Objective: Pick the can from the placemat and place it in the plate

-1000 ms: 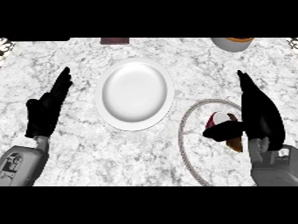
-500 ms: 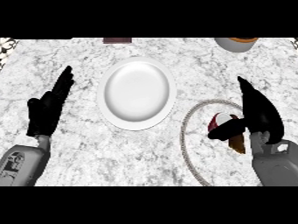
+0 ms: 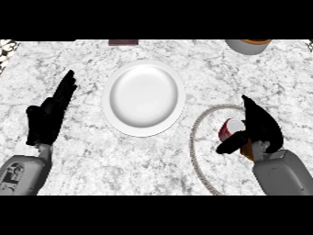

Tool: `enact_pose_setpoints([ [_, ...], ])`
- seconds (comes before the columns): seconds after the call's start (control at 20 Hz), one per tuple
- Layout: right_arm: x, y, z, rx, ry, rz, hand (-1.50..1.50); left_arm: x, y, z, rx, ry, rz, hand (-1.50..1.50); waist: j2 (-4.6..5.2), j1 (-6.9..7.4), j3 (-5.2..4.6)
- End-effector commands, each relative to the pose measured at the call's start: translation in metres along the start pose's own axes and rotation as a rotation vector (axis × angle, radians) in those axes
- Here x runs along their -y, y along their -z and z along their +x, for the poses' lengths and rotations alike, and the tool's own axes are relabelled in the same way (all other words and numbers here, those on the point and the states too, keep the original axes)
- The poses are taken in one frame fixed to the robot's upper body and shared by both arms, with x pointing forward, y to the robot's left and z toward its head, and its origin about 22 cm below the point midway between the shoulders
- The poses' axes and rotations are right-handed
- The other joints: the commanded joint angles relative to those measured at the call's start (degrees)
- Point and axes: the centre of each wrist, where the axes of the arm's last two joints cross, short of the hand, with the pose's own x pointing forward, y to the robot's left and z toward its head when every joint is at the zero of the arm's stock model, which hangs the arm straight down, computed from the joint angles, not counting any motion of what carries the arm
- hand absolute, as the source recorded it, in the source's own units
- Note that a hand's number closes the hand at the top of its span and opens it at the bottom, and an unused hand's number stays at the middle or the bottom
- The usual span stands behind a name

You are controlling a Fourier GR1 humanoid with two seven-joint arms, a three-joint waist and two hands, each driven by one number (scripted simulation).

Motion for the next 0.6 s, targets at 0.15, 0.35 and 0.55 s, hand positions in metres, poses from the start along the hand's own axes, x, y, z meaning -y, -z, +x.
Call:
enact_pose_setpoints([
  [0.15, -0.013, 0.016, 0.005, -0.081, -0.016, 0.042, -1.50, -0.017, 0.008, -0.006, -0.004, -0.013, -0.002, 0.00, 0.03, -0.01, 0.00],
  [0.35, -0.025, 0.020, -0.011, -0.115, -0.017, 0.058, -1.50, 0.003, 0.006, -0.008, -0.009, -0.004, -0.001, 0.00, 0.02, -0.13, 0.00],
  [0.55, -0.021, 0.019, -0.022, -0.072, -0.044, 0.037, 1.50, -0.015, 0.015, 0.000, -0.004, 0.008, 0.001, 0.00, 0.00, -0.22, 0.00],
])
